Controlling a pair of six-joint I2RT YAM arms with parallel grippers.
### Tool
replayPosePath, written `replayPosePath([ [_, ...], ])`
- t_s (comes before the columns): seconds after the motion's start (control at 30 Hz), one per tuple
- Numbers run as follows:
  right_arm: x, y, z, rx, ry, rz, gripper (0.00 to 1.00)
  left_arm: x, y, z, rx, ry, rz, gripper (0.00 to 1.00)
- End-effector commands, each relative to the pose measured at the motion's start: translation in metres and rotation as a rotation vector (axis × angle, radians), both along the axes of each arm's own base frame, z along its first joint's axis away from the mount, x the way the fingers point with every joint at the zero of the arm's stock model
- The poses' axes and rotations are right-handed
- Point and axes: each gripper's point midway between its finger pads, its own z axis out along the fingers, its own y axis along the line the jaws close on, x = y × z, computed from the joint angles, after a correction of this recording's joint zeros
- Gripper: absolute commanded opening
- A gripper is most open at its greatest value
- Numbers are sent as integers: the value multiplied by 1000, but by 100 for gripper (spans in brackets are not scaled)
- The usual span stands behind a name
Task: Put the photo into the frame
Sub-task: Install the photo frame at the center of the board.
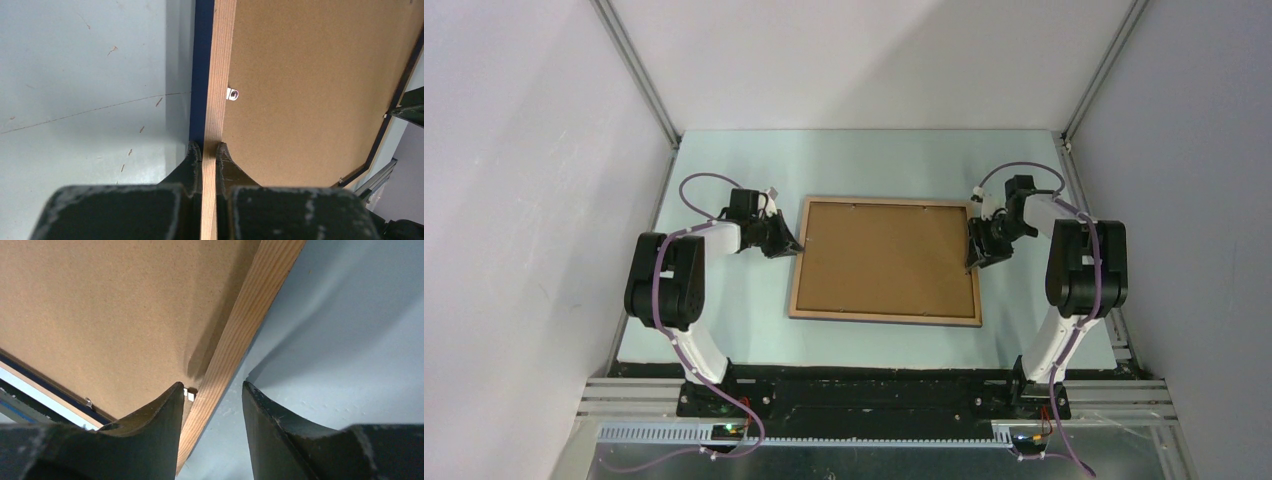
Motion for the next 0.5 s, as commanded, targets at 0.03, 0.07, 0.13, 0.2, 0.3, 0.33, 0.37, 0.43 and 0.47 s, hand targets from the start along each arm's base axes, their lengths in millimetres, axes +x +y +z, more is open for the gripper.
replayPosePath([
  [0.03,8,8,-1,30,21,-19,51,-31,4,-30,8,170,28,0],
  [0.07,8,9,-2,32,26,-21,50,-31,3,-30,5,171,27,0],
  [0.13,9,10,-4,32,33,-22,48,-31,3,-30,1,174,26,0],
  [0.2,10,11,-5,33,37,-25,46,-31,2,-29,-5,174,22,0],
  [0.3,14,11,-5,34,35,-32,41,-31,0,-29,-13,177,17,0],
  [0.33,14,11,-5,37,37,-34,38,-32,-1,-30,-20,181,13,0],
  [0.37,17,11,-4,38,33,-35,37,-31,-2,-29,-25,180,12,0],
  [0.43,20,12,-3,40,28,-37,32,-30,-4,-29,-38,182,7,0],
  [0.47,21,12,-3,40,31,-39,31,-30,-5,-28,-46,182,3,0],
])
